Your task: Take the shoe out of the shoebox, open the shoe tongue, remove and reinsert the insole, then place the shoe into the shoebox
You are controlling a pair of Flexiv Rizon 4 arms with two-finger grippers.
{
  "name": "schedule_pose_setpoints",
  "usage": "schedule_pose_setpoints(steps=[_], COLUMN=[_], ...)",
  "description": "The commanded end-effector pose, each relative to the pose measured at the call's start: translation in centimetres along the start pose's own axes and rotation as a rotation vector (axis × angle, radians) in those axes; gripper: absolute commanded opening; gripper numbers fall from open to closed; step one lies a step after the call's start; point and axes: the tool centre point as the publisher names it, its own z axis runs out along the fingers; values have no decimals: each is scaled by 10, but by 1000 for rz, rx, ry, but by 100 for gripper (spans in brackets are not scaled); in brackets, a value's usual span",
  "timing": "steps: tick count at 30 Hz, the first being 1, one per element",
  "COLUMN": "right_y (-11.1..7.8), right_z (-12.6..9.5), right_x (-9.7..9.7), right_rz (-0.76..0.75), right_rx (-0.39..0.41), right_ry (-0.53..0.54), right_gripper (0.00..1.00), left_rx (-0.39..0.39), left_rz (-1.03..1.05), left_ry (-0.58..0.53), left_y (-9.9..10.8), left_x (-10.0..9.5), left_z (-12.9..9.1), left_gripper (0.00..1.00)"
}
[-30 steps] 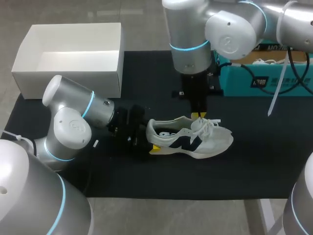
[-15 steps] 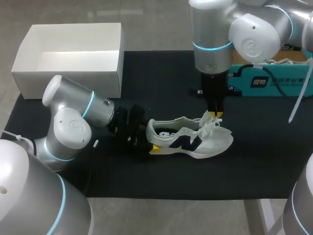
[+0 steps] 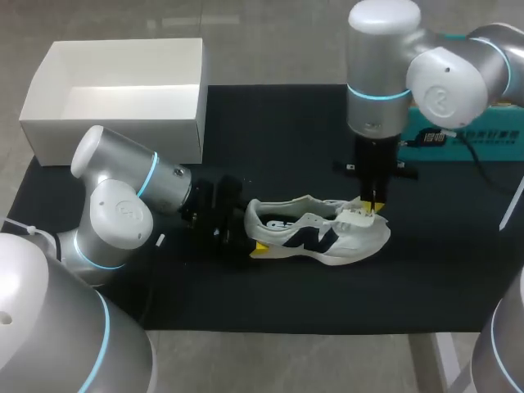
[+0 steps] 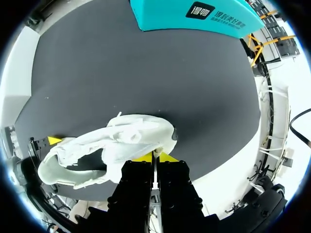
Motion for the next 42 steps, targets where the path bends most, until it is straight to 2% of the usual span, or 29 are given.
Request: schedule_pose_setpoints(steps=[1,14,16,19,20,21,22,32,38,42], right_y=[2,4,3,3,3,3,3,-2,-3,-6], right_z=[15,39,41,43,42,39,35,-15,-32,-48], right_x=[-1,1,2,1,0,0,-1,-7,-7,-3], right_rz=[4,40,38,44,49,51,55,5,-53,-169], right_rx=[2,-24,-23,-17,-19,-23,-31,-138,-202,-262], right_ry=[31,82,85,90,89,88,86,73,84,156], right_gripper=[0,0,13,42,59,90,100,100,100,100], left_rx=[-4,-4,-4,-4,-4,-4,-4,-4,-4,-4], left_rz=[0,0,0,0,0,0,0,0,0,0], left_ry=[2,2,2,2,2,2,2,2,2,2], left_y=[4,4,4,4,4,4,4,4,4,4], left_x=[-2,-2,-2,-2,-2,-2,-2,-2,-2,-2], left_z=[0,0,0,0,0,0,0,0,0,0], left_gripper=[0,0,0,0,0,0,0,0,0,0])
